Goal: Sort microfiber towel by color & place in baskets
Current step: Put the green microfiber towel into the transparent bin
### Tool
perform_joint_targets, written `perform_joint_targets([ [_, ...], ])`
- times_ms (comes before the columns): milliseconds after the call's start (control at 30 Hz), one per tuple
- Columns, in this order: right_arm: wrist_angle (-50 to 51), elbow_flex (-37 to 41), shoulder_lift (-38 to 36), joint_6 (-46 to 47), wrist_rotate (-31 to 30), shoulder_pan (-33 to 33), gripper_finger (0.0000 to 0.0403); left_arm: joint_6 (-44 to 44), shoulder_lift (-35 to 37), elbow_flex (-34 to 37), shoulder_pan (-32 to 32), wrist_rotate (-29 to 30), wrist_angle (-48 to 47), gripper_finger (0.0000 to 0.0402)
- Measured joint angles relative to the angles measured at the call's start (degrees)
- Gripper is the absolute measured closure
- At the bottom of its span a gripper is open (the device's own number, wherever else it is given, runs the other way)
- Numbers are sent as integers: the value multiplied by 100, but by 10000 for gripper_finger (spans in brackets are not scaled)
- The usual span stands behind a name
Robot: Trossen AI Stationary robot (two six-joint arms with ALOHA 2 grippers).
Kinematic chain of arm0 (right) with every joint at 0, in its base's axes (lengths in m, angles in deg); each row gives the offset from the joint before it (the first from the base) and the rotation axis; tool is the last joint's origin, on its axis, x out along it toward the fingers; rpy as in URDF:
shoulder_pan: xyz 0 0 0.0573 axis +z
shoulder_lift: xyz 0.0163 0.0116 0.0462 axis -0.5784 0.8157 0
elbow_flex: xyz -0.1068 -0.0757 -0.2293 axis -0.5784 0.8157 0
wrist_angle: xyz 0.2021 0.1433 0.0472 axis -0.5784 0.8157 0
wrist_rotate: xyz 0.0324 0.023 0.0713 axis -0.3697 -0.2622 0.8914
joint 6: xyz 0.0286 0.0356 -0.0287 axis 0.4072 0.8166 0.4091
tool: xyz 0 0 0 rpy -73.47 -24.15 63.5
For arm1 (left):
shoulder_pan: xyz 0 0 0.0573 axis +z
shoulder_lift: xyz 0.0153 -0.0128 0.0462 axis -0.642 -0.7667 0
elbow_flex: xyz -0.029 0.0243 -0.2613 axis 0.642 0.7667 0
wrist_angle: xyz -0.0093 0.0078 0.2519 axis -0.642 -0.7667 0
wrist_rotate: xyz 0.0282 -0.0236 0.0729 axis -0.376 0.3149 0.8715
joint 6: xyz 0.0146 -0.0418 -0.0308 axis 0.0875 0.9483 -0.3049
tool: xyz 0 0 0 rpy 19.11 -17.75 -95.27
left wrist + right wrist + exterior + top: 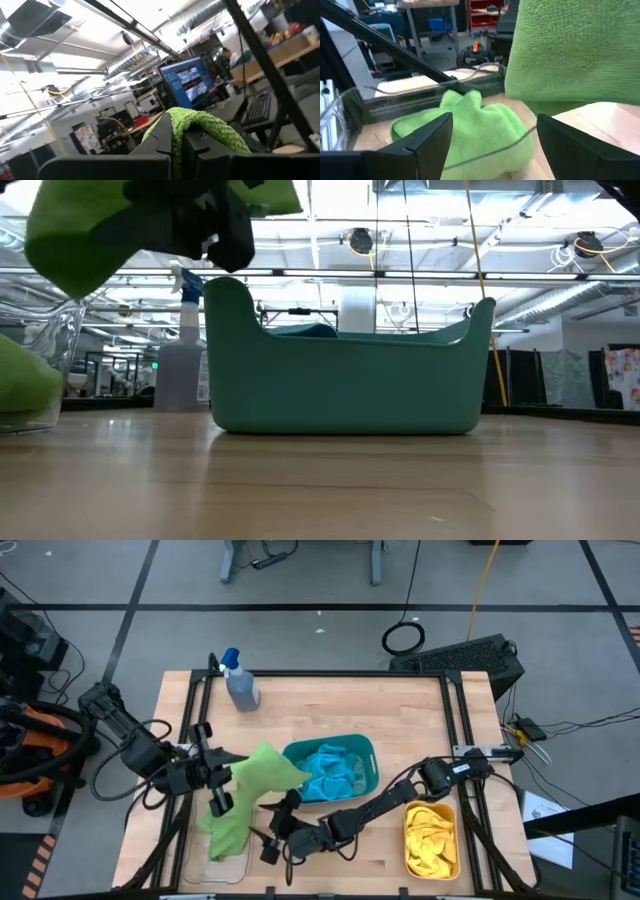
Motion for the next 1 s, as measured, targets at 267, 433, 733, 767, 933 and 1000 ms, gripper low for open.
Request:
perform_joint_targets([
  [267,-532,-2,-3,-611,-573,-48,122,302,0,-15,-9,-413,66,396],
  [433,-520,-2,-2,-705,-579,-139,122,344,0,-15,-11,-614,123,396],
  [733,-24,0,0,-211,-556,-221,135,490,0,-15,-13,-910,228,396],
  [767,-49,0,-1,-190,-551,-228,136,514,0,-15,-13,-931,226,396],
  [933,-255,0,-2,-290,104,-339,137,606,0,-15,-13,-1044,247,396],
  [1000,-452,0,-2,-502,680,-384,138,606,0,-15,-13,-1041,228,396],
])
